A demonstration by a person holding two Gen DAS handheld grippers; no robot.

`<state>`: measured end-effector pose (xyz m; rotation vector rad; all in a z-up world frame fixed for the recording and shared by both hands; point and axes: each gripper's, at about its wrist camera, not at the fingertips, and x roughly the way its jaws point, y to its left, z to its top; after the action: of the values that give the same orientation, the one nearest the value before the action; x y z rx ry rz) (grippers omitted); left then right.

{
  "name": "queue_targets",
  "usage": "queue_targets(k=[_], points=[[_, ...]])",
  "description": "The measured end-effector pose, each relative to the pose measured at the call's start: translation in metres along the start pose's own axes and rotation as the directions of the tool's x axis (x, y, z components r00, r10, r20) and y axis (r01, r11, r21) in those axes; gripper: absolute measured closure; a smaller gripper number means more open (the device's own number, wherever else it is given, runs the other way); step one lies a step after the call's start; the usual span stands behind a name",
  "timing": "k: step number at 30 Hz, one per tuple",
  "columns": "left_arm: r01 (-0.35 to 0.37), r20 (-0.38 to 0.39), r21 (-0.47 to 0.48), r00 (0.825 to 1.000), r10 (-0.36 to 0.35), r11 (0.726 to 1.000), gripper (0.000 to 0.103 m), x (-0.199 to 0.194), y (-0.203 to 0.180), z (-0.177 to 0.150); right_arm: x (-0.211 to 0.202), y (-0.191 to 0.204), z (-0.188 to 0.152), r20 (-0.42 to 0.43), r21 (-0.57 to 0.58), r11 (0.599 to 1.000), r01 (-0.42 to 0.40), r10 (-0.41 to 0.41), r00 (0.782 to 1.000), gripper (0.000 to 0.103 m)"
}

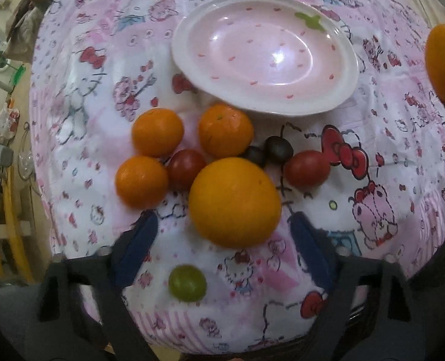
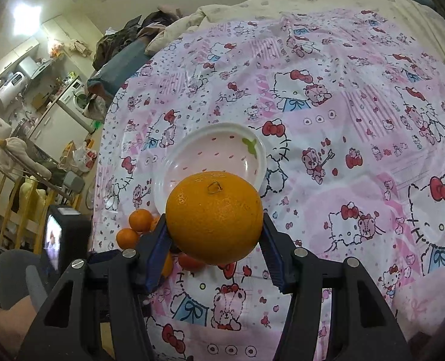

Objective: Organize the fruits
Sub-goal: 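Grasp the other large orange with the left gripper while the right gripper lifts its orange, then carry both oranges over the white plate while the right gripper releases its orange onto it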

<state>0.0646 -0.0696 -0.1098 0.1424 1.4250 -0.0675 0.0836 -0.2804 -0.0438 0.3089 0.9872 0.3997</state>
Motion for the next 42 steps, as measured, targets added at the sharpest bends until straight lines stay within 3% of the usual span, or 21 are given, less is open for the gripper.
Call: queue_targets(k=[4,6,10,16,24,28,33,42], points=[[0.025,-0.043,-0.029,0.999,-0.026,0.999,0.035,0.020,0.002,0.010,-0.002,-0.002,0.000,0.007,0.000,1.000,0.009,-0.009,1.000,0.044],[0.062,-0.040,-0.057,0.997,-0.064,0.996,0.044,0.024,0.004,0.014,-0.002,-0.002,0.000,0.007,0.002,1.000,0.009,-0.009,1.000,0.044],[0.065,-0.018,-0.059,0.998,-0.066,0.996,0.047,0.027,0.004,0.014,-0.002,-0.001,0.001,0.009,-0.012,1.000,0.012,-0.012,1.000,0.044],[0.097,-0.001,-0.074,0.995,-0.098,0.992,0.048,0.001,0.007,-0.005,-0.001,0.003,0.000,0.009,-0.025,1.000,0.015,-0.014,1.000,0.044],[0.113,0.089,-0.068,0.990,-0.106,0.991,0.048,-0.055,0.017,-0.019,-0.004,-0.002,0.001,0.017,0.002,1.000,0.020,-0.021,1.000,0.044],[0.114,0.137,-0.079,0.985,-0.102,0.990,0.048,-0.073,0.031,-0.014,-0.011,-0.004,0.003,0.041,0.019,1.000,0.009,-0.010,0.999,0.044],[0.080,0.194,-0.062,0.979,-0.066,0.995,0.048,-0.074,0.037,0.014,-0.017,-0.005,0.011,0.074,0.021,1.000,-0.003,0.001,0.997,0.044],[0.053,0.219,-0.042,0.975,-0.043,0.998,0.048,-0.076,0.042,0.048,-0.007,-0.004,0.031,0.073,-0.001,1.000,0.012,-0.012,0.997,0.044]])
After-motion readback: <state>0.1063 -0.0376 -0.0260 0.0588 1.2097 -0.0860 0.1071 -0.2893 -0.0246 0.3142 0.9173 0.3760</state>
